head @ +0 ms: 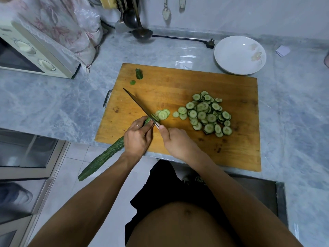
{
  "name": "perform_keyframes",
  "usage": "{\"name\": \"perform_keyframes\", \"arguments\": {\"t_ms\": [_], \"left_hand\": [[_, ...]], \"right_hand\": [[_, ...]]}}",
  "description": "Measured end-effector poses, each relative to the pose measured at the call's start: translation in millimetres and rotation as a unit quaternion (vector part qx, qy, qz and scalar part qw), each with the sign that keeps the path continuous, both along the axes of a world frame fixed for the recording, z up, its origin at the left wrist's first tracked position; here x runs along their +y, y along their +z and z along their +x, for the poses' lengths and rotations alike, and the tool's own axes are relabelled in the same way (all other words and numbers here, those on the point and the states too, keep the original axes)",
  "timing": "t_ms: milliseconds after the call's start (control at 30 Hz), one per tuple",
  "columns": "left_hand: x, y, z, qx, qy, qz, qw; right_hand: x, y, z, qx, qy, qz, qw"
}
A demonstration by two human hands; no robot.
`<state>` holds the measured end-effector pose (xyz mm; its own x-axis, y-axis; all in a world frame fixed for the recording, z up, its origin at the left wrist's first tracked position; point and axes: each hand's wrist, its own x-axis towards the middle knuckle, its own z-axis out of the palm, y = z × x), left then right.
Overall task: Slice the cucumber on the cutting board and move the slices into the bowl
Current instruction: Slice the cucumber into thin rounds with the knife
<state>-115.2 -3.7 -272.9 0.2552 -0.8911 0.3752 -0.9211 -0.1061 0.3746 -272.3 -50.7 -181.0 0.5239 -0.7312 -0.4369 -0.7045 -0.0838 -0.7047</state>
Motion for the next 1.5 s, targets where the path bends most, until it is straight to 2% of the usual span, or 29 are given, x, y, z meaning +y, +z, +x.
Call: {"name": "perform_keyframes", "arguments": {"t_ms": [233, 567, 867, 1033, 1300, 1500], "left_hand": [[-0.2, 0.6, 0.0, 0.026, 0.003, 0.009, 1.000], [0.4, 6.4, 1.5, 0.055, -0.013, 0.010, 0.998], [0.6, 8.5, 1.0, 0.043, -0.021, -0.009, 0.999], [-0.4, 5.3, -1.0, 0.037, -0.006, 0.004, 0.999], [-0.2, 1.4, -0.1, 0.030, -0.008, -0.013, 0.999], [-0.5, -2.2, 1.6, 0.062, 0.006, -0.015, 0.998]], "right_hand": [[-5.3, 11.8, -10.6, 0.002, -0.002, 0.003, 1.000], [11.4, 27.3, -24.6, -0.016, 0.044, -0.028, 0.999], [11.0, 21.1, -16.9, -0.022, 0.027, -0.016, 0.999], [0.4, 15.7, -7.3, -0.007, 0.003, 0.021, 1.000], [7.2, 0.5, -2.5, -0.007, -0.002, -0.008, 1.000], [-6.0, 8.0, -17.9, 0.006, -0.009, -0.017, 1.000]]}}
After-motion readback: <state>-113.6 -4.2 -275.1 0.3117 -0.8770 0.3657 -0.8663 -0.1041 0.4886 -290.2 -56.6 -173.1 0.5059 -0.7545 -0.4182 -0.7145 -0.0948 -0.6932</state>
